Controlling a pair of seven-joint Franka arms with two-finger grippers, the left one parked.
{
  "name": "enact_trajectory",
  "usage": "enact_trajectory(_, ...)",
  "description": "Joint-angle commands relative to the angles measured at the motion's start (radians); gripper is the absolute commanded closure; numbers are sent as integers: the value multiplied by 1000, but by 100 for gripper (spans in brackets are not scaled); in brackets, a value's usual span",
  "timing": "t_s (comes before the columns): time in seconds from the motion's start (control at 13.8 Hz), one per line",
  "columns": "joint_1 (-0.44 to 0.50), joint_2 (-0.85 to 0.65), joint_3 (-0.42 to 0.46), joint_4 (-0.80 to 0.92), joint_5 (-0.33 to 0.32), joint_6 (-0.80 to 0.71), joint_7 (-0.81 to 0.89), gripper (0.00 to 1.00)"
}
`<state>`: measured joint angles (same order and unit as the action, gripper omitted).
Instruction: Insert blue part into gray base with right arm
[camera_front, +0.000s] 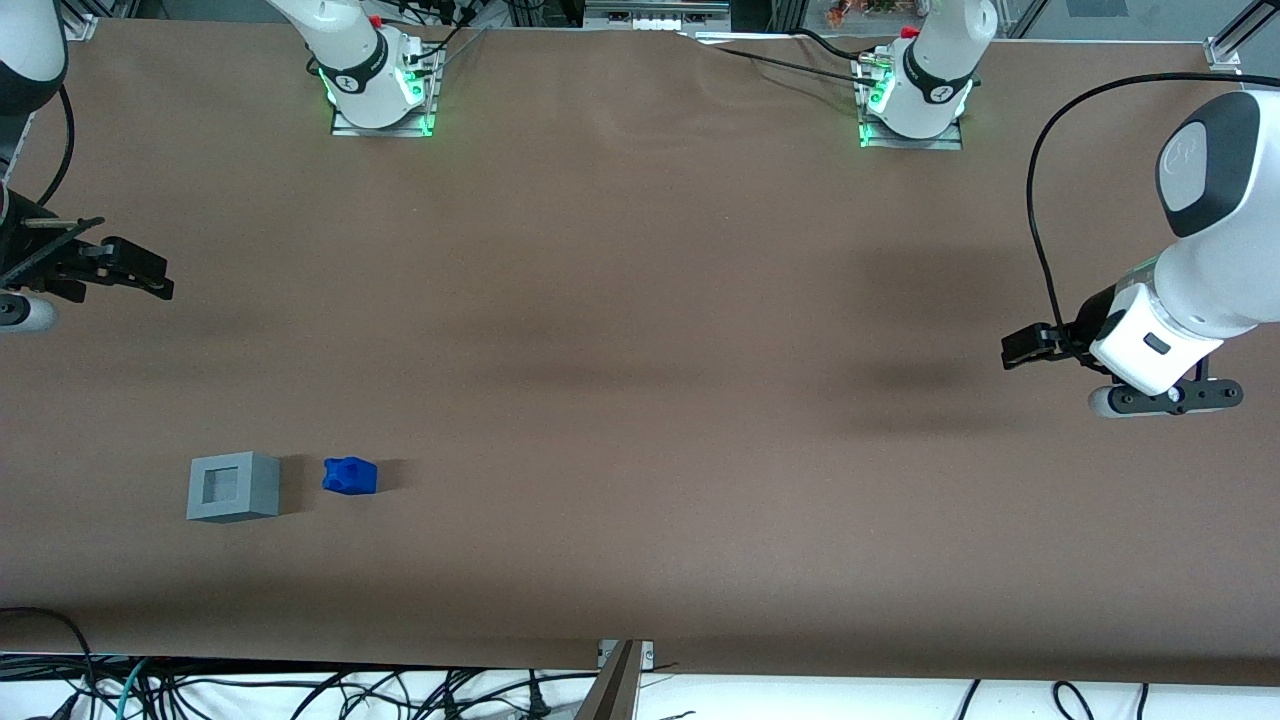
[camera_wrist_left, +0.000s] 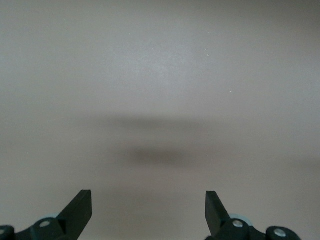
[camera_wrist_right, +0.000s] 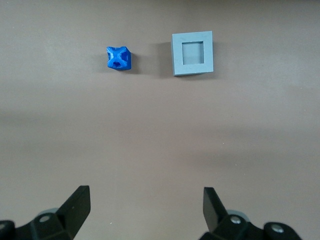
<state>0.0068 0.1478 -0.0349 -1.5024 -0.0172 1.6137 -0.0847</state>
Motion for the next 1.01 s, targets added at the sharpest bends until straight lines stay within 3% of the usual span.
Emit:
enact_trajectory(0.0,8,-2,4,13,6,-3,11,0)
enact_trajectory(0.94,13,-2,3,13,3,8,5,0)
